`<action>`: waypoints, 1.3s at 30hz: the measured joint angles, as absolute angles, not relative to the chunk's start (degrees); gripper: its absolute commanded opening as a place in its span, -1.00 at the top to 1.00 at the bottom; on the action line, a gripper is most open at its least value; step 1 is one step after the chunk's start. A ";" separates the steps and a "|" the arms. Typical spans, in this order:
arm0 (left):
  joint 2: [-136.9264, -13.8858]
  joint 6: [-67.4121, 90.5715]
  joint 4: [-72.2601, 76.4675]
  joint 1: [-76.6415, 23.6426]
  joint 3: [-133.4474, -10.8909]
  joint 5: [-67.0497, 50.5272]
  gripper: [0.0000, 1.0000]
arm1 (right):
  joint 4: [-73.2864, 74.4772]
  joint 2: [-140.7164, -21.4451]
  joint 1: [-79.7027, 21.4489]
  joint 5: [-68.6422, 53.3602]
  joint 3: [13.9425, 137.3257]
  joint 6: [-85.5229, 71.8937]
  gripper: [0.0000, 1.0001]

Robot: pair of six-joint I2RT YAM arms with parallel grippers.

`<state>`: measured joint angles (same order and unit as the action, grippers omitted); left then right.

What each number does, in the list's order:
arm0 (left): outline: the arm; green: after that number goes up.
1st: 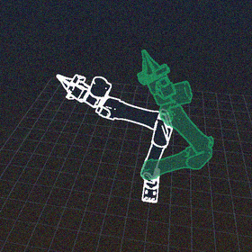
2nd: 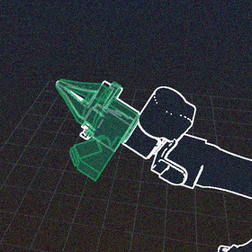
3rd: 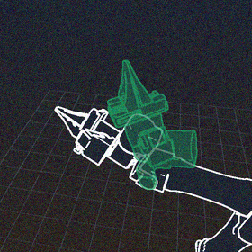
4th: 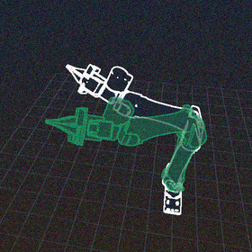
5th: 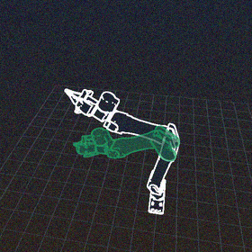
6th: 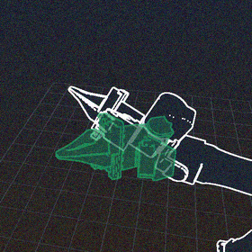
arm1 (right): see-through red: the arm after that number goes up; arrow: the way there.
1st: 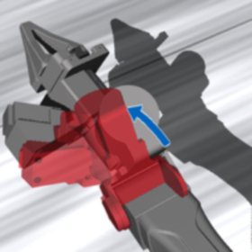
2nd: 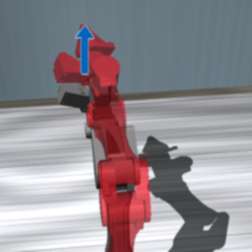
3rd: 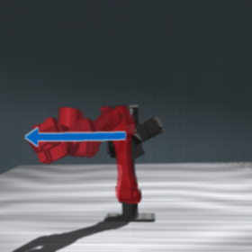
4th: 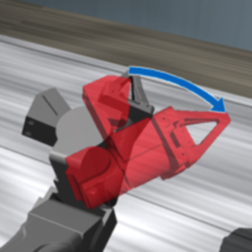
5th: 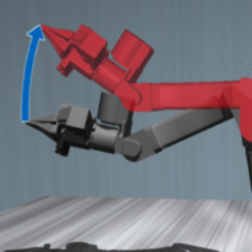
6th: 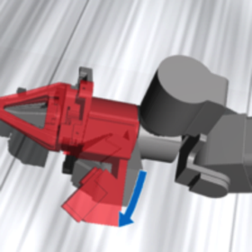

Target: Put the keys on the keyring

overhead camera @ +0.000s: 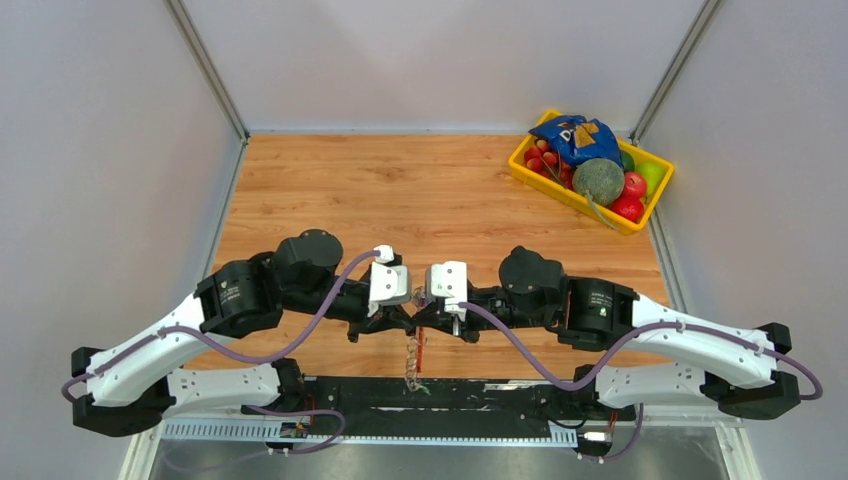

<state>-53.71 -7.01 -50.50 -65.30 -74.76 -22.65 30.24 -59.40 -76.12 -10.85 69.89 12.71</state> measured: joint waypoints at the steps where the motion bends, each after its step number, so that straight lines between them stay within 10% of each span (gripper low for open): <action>1: -53.15 -6.96 -49.82 -65.30 -74.17 -22.33 0.60 | 29.69 -59.11 -76.12 -10.79 69.49 12.58 1.00; 10: -45.12 -5.48 -38.98 -65.28 -69.38 -20.60 0.24 | 26.04 -54.08 -76.12 -9.89 65.54 10.28 1.00; 34: -43.24 -1.15 -18.33 -65.28 -61.91 -20.84 0.26 | -6.90 -41.23 -76.12 -5.02 49.95 3.07 1.00; 39: -43.48 -0.99 -16.80 -65.28 -61.87 -20.60 0.56 | -8.91 -41.54 -76.12 -5.50 49.65 2.94 1.00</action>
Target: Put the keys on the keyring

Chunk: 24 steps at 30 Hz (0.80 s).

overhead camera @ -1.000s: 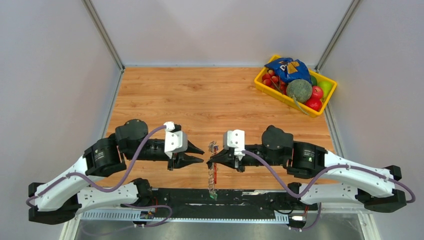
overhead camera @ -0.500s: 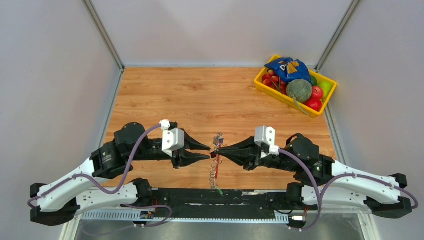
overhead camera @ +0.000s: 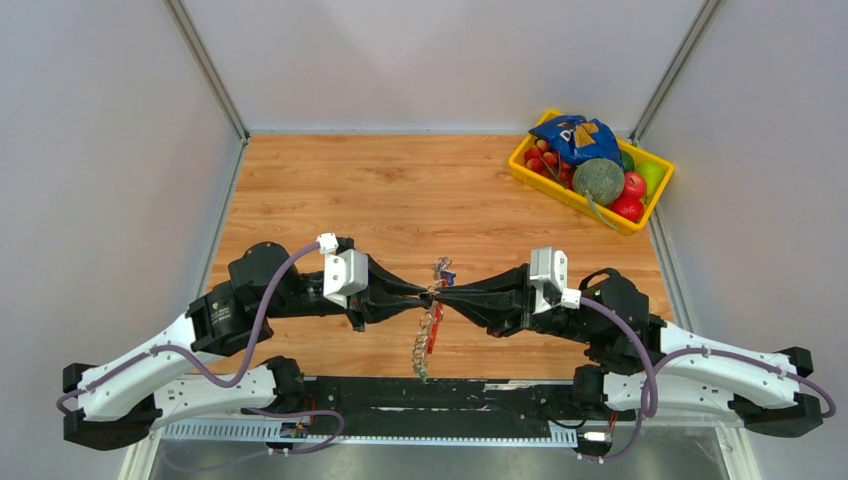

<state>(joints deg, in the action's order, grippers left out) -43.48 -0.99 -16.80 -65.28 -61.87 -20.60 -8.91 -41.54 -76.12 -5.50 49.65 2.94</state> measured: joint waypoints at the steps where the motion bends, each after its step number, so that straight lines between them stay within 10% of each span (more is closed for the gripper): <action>1: -43.55 -0.86 -16.73 -65.28 -61.87 -20.60 0.72 | -9.15 -41.58 -76.12 -5.58 49.58 2.87 1.00; 5: -43.66 -0.36 -16.29 -65.28 -61.87 -20.67 0.99 | -10.17 -41.69 -76.12 -5.76 49.39 2.79 1.00; 24: -44.75 1.23 -12.03 -65.25 -60.95 -26.74 0.99 | -25.10 -42.39 -76.34 -7.73 43.66 4.19 1.00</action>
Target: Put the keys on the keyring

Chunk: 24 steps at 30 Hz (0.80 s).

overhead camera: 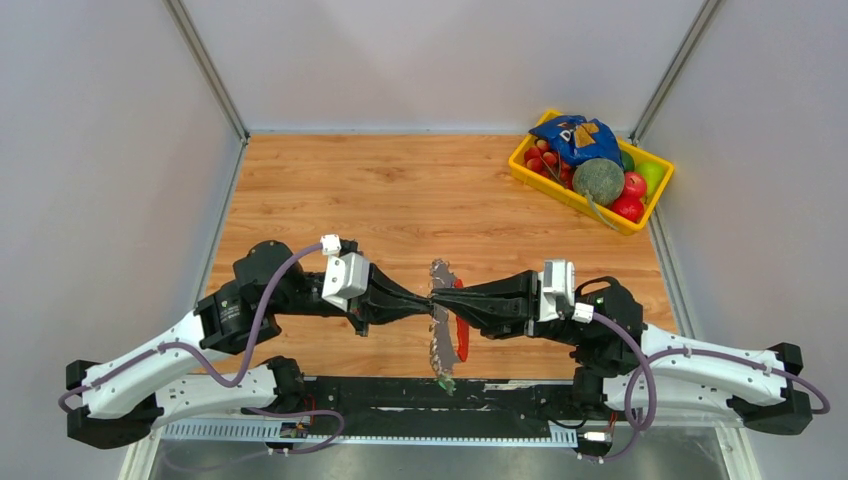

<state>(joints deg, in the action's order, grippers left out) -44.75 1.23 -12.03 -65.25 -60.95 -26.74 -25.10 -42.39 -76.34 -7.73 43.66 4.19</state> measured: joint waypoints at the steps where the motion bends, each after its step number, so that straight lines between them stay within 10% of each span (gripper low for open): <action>1: -44.75 1.45 -11.68 -65.25 -60.84 -27.35 0.99 | -25.91 -42.72 -76.34 -7.81 43.62 4.45 1.00; 24: -43.94 3.99 -7.90 -65.23 -60.23 -31.35 0.82 | -32.23 -45.28 -76.60 -9.47 42.94 6.04 1.00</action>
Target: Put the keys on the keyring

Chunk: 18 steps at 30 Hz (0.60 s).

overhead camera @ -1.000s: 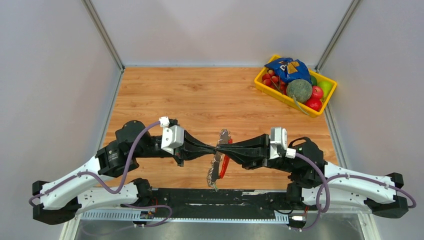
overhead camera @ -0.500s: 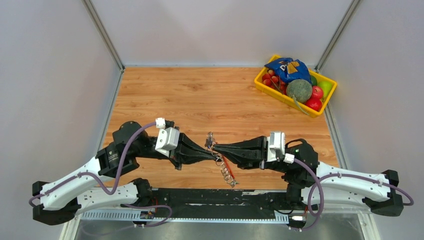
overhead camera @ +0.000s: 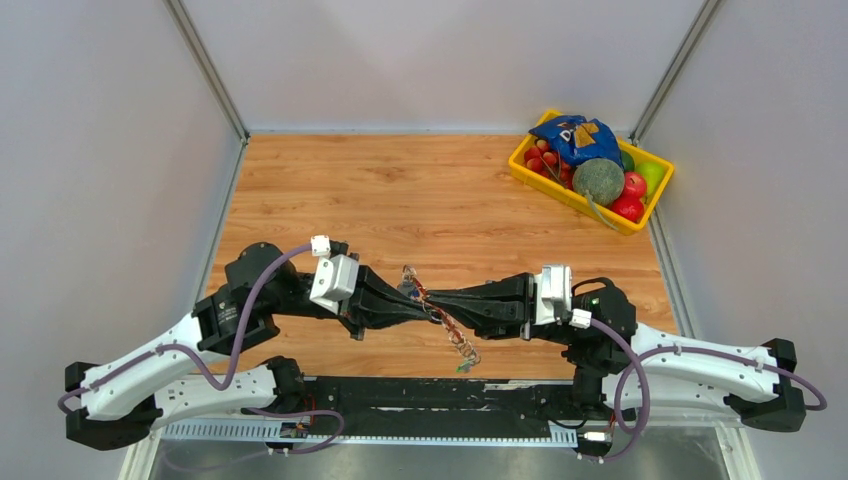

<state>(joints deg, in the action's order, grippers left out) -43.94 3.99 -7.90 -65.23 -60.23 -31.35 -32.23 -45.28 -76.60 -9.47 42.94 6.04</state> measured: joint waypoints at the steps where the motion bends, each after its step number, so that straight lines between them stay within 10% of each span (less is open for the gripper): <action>1: -44.07 3.86 -8.05 -65.23 -60.23 -31.20 0.73 | -32.23 -45.21 -76.60 -9.52 42.94 6.04 1.00; 6: -44.29 3.18 -10.22 -65.23 -60.23 -29.52 0.32 | -31.90 -44.75 -76.60 -9.54 42.94 5.85 1.00; 18: -41.25 1.43 -15.66 -65.28 -61.84 -24.49 0.11 | -30.17 -43.29 -76.60 -9.58 42.94 5.58 1.00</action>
